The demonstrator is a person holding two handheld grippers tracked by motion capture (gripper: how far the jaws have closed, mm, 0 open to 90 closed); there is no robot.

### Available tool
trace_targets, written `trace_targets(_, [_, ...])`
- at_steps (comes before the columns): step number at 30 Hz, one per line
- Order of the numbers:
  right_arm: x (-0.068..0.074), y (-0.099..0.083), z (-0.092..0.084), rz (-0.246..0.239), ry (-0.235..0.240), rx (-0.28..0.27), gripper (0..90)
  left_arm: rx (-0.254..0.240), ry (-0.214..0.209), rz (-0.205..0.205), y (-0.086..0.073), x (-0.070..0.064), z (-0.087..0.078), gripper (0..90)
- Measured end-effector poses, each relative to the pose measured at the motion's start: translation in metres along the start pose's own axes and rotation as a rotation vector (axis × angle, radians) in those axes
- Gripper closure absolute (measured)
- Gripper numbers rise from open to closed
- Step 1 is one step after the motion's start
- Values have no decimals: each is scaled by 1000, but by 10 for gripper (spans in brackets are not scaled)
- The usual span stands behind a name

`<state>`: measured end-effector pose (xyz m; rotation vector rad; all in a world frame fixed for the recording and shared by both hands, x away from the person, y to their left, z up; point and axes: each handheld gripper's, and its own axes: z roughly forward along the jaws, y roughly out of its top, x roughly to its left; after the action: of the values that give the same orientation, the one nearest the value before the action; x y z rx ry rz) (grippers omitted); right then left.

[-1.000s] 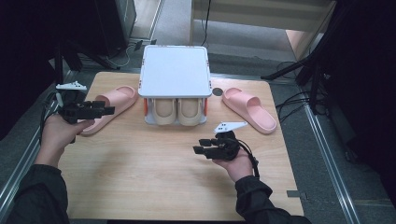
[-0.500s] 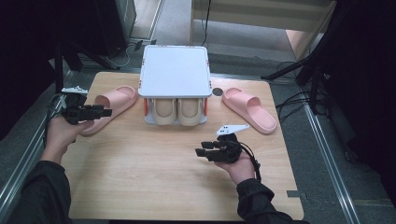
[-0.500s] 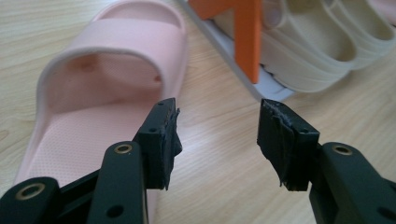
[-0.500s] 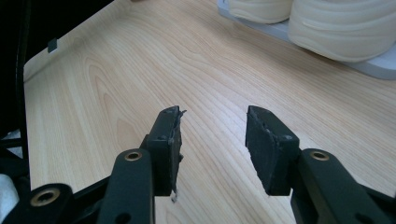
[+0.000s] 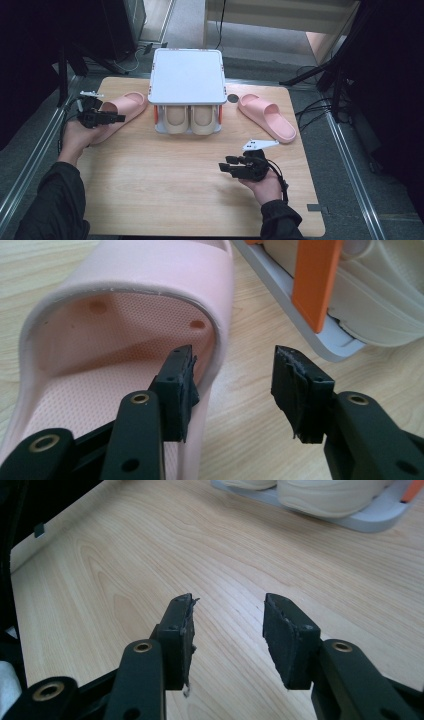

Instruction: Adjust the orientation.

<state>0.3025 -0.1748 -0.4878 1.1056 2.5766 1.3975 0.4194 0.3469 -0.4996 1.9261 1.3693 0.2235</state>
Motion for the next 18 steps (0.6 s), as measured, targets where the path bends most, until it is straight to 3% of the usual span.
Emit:
trace_targets(7, [-2, -9, -9, 26, -24, -3, 560, 1, -13, -51, 5, 7, 13, 581])
trace_targets(13, [-3, -14, -14, 51, -32, -11, 570, -7, -10, -78, 5, 10, 22, 713])
trace_targets(15, [-4, -15, -15, 57, -32, -12, 575, -23, -5, -73, 5, 10, 21, 734])
trace_targets(18, [-4, -16, -16, 63, -31, -15, 577, -57, 38, -40, 7, 8, 17, 783])
